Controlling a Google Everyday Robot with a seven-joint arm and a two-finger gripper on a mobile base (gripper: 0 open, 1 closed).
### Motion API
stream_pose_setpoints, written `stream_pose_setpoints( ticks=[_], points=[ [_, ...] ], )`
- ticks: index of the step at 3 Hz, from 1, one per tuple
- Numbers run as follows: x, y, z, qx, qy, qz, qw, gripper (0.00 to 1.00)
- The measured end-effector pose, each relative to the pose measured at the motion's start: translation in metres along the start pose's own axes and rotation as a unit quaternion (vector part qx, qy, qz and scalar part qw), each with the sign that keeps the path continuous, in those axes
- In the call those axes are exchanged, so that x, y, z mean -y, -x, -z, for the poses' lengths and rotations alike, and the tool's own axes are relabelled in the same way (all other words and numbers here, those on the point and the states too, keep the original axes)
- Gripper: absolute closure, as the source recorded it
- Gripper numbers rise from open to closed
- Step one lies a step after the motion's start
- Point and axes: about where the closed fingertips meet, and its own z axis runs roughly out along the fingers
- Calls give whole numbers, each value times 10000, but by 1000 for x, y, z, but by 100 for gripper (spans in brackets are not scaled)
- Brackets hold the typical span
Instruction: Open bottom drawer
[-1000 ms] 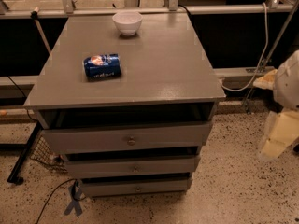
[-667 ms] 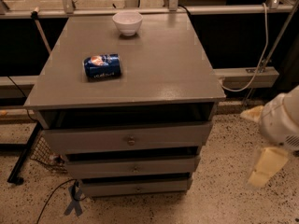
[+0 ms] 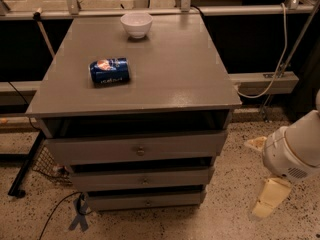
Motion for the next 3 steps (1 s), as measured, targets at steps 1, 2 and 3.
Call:
stream_pose_setpoints(
  ticks=[1,2,3],
  points=[
    [-4,-11,-34,187,115,-167,9996,0],
    [-8,-24,-87,451,299,-313,9980,0],
    [-8,-28,-141,591,457,-367,9965,0]
  ],
)
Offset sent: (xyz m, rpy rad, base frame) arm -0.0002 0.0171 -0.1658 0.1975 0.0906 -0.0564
